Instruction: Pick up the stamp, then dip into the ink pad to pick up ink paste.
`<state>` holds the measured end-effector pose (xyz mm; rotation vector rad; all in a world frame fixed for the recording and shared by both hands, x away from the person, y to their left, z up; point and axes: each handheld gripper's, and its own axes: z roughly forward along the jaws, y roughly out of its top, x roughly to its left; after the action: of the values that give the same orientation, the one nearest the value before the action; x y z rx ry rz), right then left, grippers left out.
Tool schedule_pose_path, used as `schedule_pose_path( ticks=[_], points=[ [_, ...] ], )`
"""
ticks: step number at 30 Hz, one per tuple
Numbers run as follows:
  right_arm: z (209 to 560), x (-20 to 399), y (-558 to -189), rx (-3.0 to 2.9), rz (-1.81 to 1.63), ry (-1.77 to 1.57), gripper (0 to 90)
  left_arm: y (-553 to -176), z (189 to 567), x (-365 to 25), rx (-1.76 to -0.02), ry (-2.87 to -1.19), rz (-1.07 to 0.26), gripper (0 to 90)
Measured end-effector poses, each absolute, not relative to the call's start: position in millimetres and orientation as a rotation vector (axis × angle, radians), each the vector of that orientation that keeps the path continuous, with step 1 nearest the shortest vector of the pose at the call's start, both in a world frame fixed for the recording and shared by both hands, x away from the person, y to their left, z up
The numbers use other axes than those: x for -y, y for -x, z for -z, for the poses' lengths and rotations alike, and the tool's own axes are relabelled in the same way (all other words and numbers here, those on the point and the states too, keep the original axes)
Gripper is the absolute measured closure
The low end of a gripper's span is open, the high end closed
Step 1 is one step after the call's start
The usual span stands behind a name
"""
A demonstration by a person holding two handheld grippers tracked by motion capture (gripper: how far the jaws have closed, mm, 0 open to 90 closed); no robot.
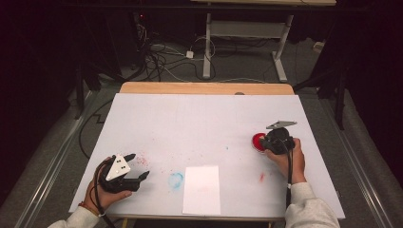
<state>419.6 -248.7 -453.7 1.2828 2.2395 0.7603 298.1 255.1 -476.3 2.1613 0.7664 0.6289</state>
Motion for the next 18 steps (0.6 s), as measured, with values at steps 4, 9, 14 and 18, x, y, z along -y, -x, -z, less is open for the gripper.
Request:
schedule_pose_path(
  ticks=[4,9,14,18],
  points=[
    [453.8,248.0,-419.2,-2.237,-0.758,-1.275,76.5,-297.1,476.7,-255.1,-0.764,-2.166,-0.63,21.8],
    [453.2,247.1,-419.3,-2.238,-0.747,-1.267,76.5,-298.3,476.2,-255.5,-0.767,-2.157,-0.625,21.9],
    [452.3,248.8,-418.7,-2.242,-0.763,-1.255,76.5,-298.0,476.6,-255.1,-0.766,-2.165,-0.629,21.8],
    [451.4,249.7,-417.7,-2.223,-0.784,-1.244,76.5,-297.9,475.7,-253.5,-0.76,-2.17,-0.637,21.8]
  ],
)
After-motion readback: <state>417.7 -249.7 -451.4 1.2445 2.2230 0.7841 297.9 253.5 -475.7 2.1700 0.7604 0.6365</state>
